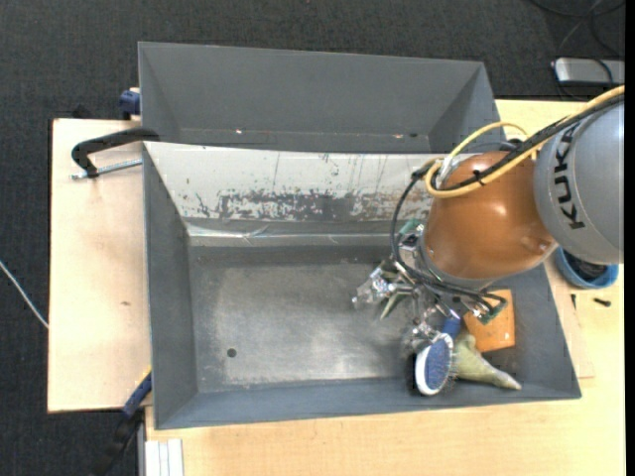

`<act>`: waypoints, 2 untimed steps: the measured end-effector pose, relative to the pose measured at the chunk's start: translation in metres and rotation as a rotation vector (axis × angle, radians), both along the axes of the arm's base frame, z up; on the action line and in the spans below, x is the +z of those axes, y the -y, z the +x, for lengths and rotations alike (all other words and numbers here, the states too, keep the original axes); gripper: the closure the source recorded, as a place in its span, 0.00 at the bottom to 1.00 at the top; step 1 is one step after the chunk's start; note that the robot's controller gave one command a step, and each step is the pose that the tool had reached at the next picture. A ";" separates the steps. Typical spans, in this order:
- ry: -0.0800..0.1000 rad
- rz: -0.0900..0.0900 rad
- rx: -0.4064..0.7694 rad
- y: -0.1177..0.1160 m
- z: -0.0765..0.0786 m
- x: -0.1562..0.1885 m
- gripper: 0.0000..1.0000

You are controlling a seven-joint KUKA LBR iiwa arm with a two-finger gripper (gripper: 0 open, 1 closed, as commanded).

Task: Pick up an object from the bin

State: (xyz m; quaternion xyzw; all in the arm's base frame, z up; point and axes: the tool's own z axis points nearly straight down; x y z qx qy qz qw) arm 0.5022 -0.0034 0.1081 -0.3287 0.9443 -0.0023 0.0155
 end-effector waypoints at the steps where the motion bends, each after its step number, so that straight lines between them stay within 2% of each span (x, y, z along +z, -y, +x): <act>1: -0.022 -0.006 0.211 -0.006 0.027 -0.036 0.00; 2: -0.013 -0.011 0.295 0.065 0.032 0.023 0.00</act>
Offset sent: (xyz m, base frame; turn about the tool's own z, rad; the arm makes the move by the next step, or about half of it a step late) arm 0.0250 0.0033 -0.0381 -0.2103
